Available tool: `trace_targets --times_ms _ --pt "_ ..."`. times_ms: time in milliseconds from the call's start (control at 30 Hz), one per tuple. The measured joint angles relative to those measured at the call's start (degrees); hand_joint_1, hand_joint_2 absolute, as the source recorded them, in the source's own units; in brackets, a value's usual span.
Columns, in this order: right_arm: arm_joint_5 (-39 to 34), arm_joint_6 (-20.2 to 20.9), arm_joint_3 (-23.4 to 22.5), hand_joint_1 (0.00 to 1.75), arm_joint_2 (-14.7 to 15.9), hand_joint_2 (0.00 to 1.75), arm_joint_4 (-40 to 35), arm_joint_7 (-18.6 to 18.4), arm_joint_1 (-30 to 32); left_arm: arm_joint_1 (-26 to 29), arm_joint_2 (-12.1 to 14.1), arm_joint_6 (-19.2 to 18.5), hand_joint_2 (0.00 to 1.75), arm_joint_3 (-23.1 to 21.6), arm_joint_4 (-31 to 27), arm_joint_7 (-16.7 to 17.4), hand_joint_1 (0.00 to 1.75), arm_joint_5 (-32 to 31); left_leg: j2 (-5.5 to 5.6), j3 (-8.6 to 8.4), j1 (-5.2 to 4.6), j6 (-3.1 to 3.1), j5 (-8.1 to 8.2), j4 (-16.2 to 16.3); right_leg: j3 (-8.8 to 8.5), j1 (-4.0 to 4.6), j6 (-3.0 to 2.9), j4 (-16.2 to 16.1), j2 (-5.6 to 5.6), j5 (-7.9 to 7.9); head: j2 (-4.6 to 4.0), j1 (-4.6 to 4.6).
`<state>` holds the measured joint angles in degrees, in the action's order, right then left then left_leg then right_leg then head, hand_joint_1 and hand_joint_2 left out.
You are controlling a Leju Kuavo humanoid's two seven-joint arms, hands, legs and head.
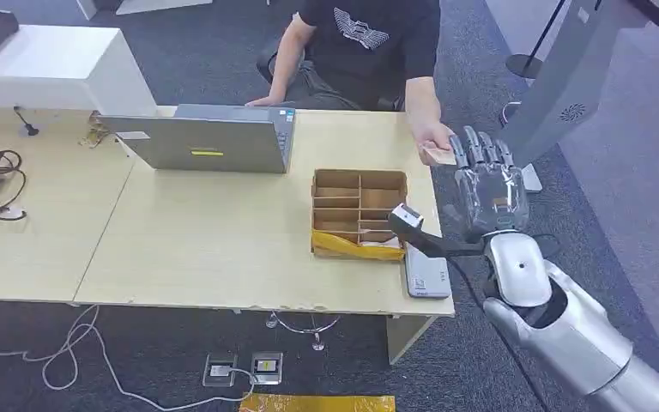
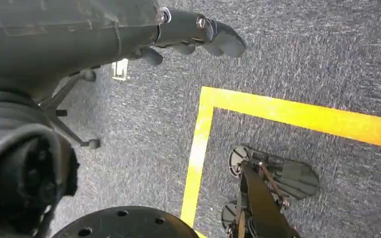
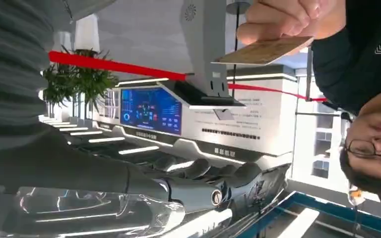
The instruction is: Pass the card to the sensor for recognition and then transmit it.
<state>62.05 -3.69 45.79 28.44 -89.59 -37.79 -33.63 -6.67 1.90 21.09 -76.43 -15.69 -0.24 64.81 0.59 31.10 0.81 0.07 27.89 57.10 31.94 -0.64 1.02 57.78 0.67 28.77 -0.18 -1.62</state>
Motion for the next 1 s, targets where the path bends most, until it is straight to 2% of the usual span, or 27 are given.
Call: trace_targets --times_ms 500,1000 --pt "-0.89 -1.33 -2.69 0.0 -4.22 1.75 2.75 -0.02 1.05 -0.03 0.13 -0.5 0.0 -0.09 0.11 0.0 0.0 -1.38 -0.01 -0.01 0.0 0.0 0.0 0.0 0.01 0.0 0.0 0.0 -0.02 0.0 0.0 0.0" --pt "-1.03 -2.41 -4.07 0.0 -5.14 1.75 4.09 -0.24 2.82 -0.03 0.28 -0.68 0.0 -0.2 0.26 0.02 0.0 -1.97 -0.02 -0.01 0.0 0.0 0.0 0.0 0.01 0.0 0.0 0.0 -0.03 0.0 0.0 -0.02"
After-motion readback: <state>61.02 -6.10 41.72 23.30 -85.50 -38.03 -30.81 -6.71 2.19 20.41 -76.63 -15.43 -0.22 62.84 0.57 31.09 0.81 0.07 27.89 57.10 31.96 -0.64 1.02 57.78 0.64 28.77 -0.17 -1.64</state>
